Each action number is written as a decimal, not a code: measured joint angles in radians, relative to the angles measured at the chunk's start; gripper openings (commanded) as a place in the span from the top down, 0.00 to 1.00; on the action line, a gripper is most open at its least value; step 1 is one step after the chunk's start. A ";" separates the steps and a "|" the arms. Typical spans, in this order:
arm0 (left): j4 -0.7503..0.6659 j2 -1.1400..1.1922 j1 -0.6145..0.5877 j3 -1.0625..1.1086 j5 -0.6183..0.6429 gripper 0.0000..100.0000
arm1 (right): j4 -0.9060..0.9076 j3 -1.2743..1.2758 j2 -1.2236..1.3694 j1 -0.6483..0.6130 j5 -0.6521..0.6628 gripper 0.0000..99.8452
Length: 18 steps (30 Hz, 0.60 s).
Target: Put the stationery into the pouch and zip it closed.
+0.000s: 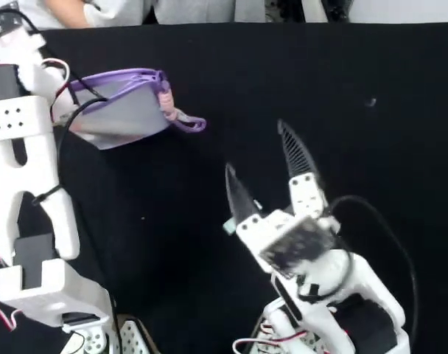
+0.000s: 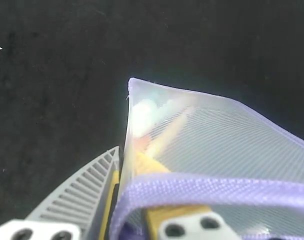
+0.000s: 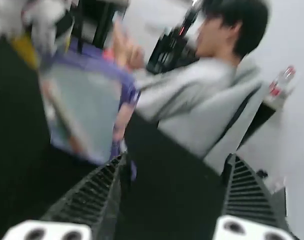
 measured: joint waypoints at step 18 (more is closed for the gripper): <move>-0.169 -0.029 -0.138 0.104 -0.006 0.97 | 0.084 0.333 0.201 0.003 0.351 0.73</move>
